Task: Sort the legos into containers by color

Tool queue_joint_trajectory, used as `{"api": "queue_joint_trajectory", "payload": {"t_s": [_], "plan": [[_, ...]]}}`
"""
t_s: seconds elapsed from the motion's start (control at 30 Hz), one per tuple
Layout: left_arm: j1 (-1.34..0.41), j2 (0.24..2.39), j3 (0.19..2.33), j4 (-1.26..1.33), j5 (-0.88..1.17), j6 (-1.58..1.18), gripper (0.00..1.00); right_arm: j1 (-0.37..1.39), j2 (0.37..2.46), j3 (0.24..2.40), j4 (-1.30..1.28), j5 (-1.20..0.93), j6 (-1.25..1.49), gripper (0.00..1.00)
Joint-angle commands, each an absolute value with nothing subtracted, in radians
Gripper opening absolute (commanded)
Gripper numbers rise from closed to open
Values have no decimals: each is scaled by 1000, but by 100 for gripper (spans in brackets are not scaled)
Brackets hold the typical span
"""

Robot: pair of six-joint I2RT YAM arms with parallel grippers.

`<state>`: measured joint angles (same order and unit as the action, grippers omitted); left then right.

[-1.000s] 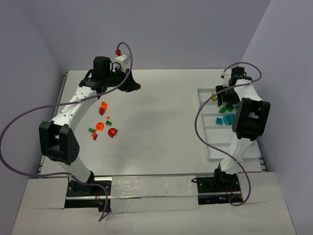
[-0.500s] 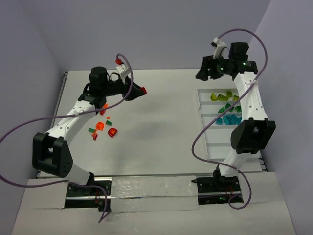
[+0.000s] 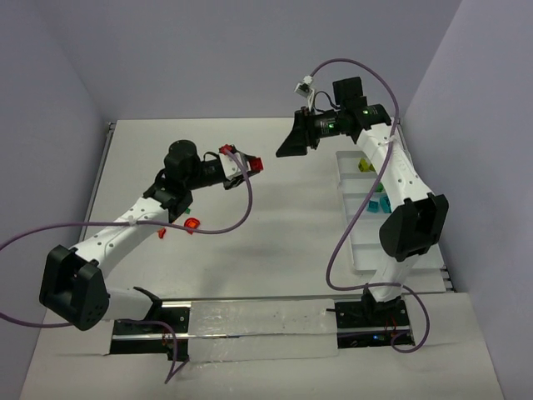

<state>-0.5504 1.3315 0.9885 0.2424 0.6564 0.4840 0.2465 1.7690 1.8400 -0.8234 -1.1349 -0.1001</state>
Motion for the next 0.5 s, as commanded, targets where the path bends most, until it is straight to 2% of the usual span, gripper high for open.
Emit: {"api": "queue_joint_trajectory", "payload": {"t_s": [0.0,0.47], "plan": [[-593,1293,976,324,605,569,0,277,1770,1878,-812,-1217,-92,79],[-640,1298,974,410,563,572,0,333,1803,1859,-871,-1205,-166,78]]}}
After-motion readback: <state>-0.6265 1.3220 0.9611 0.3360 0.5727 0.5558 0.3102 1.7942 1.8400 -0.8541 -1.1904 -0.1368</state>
